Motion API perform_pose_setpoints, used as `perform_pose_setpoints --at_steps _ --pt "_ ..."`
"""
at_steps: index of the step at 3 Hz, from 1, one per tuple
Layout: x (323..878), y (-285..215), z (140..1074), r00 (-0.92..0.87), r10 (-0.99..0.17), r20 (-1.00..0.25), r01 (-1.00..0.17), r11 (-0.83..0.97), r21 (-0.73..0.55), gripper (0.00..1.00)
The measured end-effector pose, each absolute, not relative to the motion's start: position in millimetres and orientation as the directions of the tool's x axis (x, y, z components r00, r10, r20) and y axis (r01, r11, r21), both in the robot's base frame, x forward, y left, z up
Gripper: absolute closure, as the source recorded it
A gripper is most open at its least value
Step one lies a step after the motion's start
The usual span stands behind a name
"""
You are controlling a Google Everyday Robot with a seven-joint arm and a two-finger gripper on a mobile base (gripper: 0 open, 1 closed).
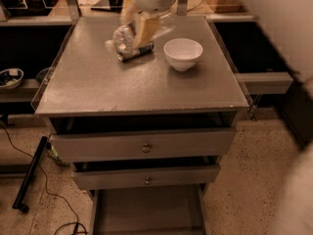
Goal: Place water bottle into bottom drawer
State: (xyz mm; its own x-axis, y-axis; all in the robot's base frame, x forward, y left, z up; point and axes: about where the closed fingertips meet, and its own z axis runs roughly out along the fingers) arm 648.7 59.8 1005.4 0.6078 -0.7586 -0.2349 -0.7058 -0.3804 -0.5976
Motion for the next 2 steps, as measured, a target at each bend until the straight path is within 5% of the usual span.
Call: perform_pose_setpoints --at_steps 2 --pt "592.5 -11.3 993.9 0.457 -0.853 -0.251 -0.787 -0.257 -0.561 1.00"
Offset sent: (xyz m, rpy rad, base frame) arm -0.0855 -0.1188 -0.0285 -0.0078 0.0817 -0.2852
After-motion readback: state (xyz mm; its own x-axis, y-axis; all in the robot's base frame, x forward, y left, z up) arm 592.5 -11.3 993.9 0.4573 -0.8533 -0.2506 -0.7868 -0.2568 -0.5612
